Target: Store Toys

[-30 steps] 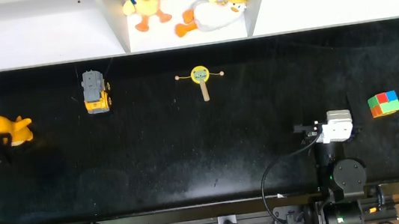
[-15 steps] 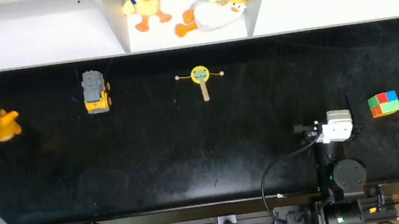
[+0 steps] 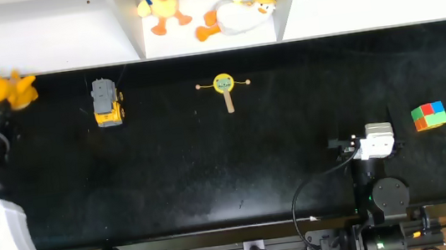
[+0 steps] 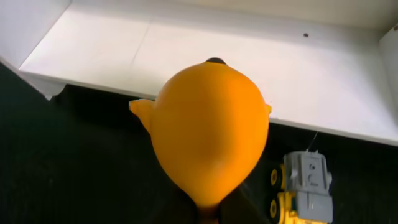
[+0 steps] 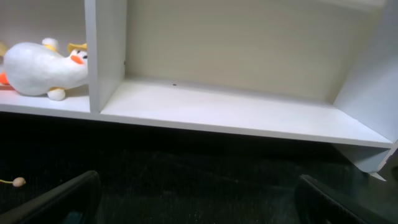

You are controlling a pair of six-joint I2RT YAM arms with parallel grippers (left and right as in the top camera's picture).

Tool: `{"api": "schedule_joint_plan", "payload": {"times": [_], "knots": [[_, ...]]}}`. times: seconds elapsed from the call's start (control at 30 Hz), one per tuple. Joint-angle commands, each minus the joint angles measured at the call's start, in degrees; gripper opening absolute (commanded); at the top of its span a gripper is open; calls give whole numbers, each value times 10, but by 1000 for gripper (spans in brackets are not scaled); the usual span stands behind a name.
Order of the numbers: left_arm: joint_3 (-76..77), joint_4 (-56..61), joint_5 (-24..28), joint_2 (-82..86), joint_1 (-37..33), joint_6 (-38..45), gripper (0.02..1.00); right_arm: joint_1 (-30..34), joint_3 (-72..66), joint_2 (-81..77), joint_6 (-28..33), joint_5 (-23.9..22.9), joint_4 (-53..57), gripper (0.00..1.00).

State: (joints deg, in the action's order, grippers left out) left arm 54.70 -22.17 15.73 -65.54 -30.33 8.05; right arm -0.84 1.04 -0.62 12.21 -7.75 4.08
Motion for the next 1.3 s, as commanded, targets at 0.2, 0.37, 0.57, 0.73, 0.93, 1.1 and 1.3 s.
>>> {"api": "schedule_joint_plan", "payload": {"times": [0.2,0.37,0.57,0.73,0.93,1.1,1.3], "knots": [[57,8,-129,-45,40,-80,97,1,-8,4,-2,3,-3,996],[117,-11,-134,-97,40,-79,93,1,-8,4,-2,3,-3,996],[164,0,-133,-161,40,-79,99,1,-8,4,-2,3,-3,993],[170,32,-128,-201,40,-80,99,1,-8,4,-2,3,-3,996],[170,58,-119,-229,40,-82,102,1,-8,4,-2,3,-3,996],[170,79,-113,-245,40,-82,104,1,-8,4,-2,3,-3,996],[170,84,-97,-252,41,-83,104,1,-8,4,-2,3,-3,996]]}}
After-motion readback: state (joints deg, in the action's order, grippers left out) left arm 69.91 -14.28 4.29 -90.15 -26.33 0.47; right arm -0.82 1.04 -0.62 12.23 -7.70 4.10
